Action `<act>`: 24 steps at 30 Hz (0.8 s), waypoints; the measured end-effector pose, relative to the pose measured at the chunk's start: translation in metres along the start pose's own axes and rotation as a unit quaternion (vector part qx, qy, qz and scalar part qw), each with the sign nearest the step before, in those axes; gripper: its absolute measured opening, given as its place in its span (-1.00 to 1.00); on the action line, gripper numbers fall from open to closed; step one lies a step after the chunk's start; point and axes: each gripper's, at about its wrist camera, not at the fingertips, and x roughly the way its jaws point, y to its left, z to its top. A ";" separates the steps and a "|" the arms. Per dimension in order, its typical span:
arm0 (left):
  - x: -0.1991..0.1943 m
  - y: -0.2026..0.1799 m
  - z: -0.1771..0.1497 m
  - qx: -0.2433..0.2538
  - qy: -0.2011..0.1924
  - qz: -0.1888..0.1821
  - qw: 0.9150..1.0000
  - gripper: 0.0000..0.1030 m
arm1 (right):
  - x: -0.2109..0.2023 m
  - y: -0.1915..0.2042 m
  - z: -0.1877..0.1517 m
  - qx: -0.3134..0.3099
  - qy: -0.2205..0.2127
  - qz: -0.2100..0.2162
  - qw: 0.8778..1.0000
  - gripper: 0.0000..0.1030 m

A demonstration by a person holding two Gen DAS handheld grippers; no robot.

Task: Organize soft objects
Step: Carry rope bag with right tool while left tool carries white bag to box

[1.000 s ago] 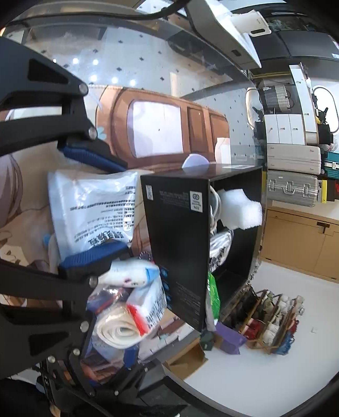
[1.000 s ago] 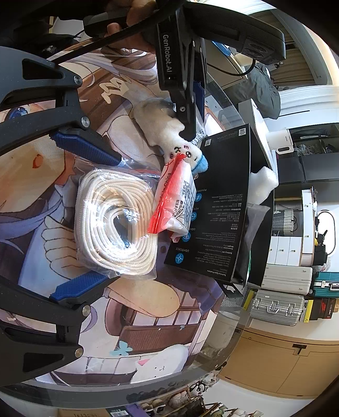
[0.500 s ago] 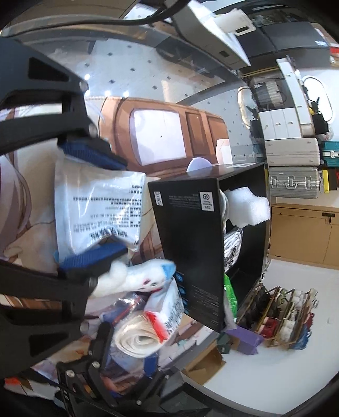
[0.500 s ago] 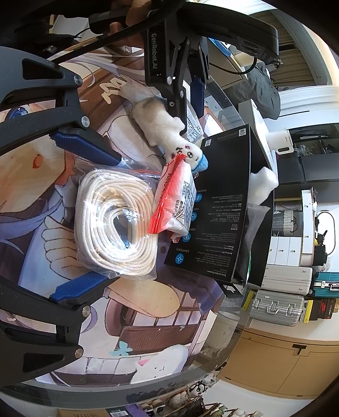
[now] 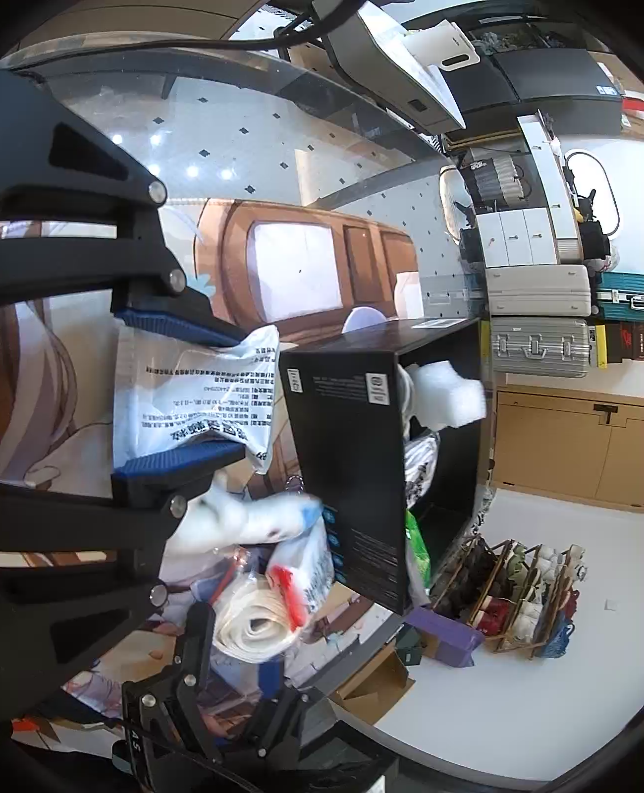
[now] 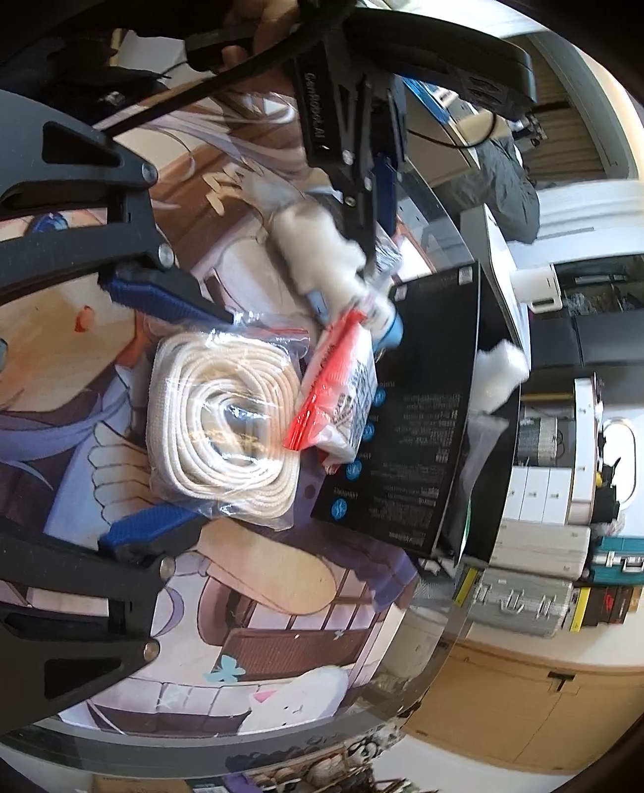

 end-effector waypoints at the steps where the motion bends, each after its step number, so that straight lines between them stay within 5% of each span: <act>1: -0.002 -0.001 0.001 -0.001 -0.002 0.001 1.000 -0.27 | -0.001 0.000 0.000 -0.002 -0.001 0.001 1.000 0.14; 24: -0.045 0.006 0.004 -0.019 -0.054 0.002 0.998 -0.27 | -0.057 0.009 0.009 -0.017 -0.074 0.005 0.997 0.08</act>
